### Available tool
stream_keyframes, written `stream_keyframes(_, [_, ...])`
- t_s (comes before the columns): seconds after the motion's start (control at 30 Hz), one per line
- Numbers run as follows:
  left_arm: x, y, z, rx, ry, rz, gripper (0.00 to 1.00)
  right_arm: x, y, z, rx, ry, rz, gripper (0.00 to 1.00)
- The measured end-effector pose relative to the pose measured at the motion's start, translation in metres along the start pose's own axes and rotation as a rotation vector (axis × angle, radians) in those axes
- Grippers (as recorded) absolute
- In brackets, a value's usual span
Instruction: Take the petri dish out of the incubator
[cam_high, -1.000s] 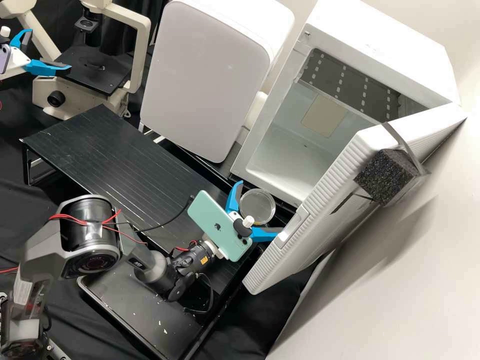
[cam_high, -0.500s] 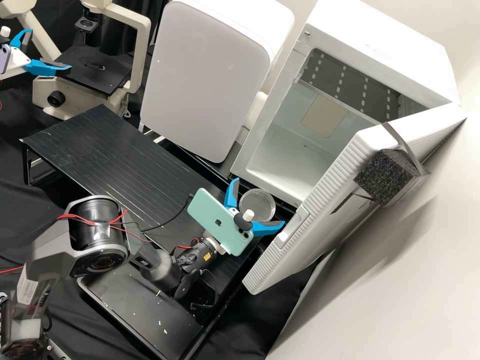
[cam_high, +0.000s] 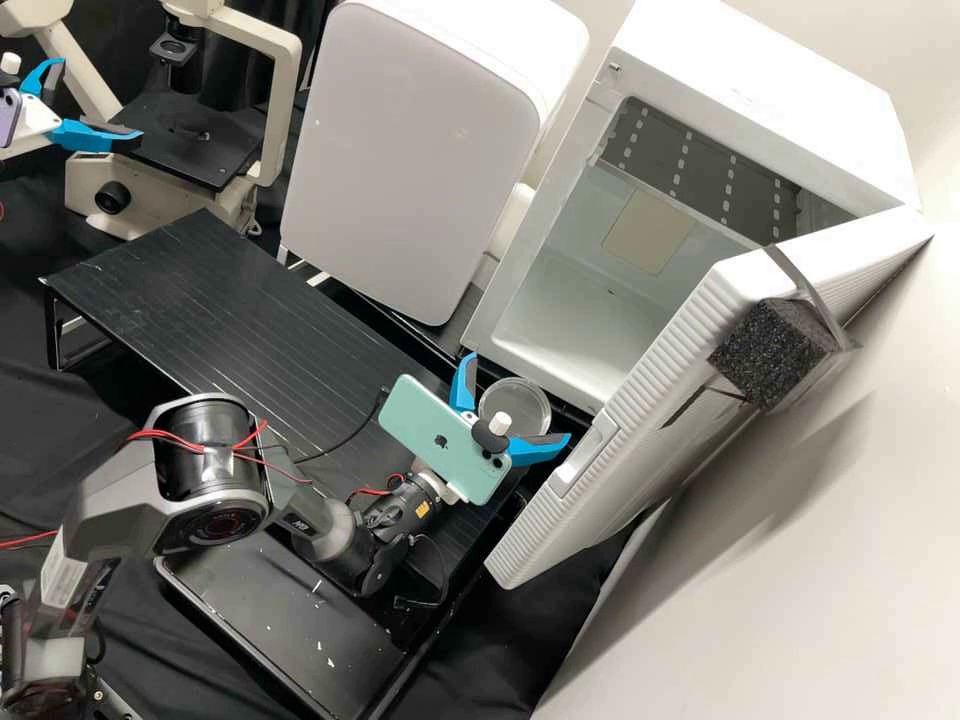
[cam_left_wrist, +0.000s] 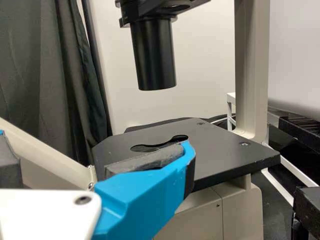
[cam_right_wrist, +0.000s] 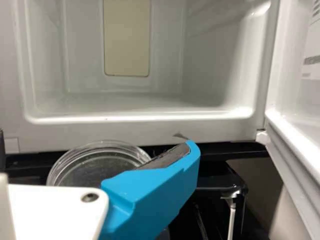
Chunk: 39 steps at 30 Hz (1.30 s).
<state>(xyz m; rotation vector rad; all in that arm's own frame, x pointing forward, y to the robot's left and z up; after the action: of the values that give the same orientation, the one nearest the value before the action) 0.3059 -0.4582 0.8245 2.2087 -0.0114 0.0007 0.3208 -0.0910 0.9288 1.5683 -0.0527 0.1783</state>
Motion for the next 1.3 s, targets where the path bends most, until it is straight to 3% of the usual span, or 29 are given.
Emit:
stream_keyframes(0.47, [0.000, 0.000, 0.000, 0.000, 0.000, 0.000, 1.00, 0.001, -0.008, 0.007, 0.012, -0.017, -0.021, 1.00])
stream_keyframes(1.3, [0.000, 0.000, 0.000, 0.000, 0.000, 0.000, 1.00, 0.002, -0.013, 0.009, -0.066, -0.036, -0.044, 1.00])
